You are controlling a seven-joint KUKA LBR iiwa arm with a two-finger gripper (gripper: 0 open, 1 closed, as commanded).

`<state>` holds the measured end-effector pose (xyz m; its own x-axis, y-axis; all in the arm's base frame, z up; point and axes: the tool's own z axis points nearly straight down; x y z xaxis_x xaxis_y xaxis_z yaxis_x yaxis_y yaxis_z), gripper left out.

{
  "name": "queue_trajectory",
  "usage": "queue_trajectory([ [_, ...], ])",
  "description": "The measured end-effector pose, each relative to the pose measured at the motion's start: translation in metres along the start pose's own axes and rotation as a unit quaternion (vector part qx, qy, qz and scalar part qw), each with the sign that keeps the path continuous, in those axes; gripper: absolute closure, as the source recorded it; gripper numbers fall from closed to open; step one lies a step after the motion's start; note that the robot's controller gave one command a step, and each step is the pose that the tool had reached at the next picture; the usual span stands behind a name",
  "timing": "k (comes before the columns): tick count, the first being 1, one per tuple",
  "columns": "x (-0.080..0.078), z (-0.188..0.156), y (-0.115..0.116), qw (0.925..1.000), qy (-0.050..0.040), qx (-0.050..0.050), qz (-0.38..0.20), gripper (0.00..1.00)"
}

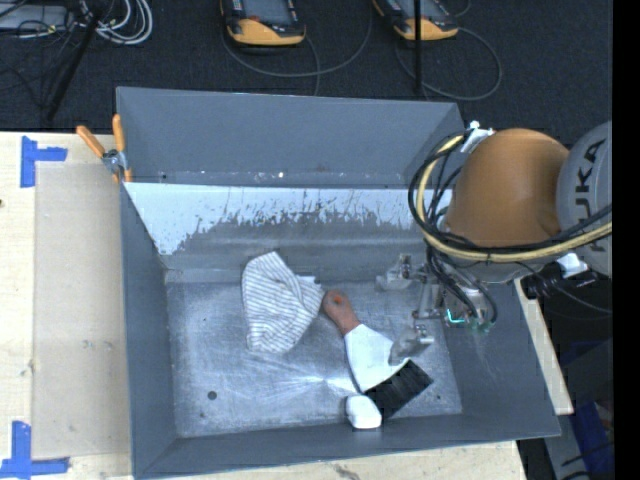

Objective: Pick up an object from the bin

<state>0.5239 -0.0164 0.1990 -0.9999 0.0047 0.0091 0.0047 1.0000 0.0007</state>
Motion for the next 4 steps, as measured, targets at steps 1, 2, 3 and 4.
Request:
queue_trajectory([
  [1, -0.002, -0.004, 0.000, 1.0000, -0.0040, 0.000, 0.000, 0.00],
  [2, 0.011, 0.041, -0.002, 0.9978, -0.0052, 0.001, -0.066, 0.00],
  [3, 0.033, 0.067, -0.009, 0.9844, -0.0036, 0.001, -0.176, 0.00],
  [4, 0.037, 0.064, -0.010, 0.9777, -0.0038, 0.001, -0.210, 0.00],
])
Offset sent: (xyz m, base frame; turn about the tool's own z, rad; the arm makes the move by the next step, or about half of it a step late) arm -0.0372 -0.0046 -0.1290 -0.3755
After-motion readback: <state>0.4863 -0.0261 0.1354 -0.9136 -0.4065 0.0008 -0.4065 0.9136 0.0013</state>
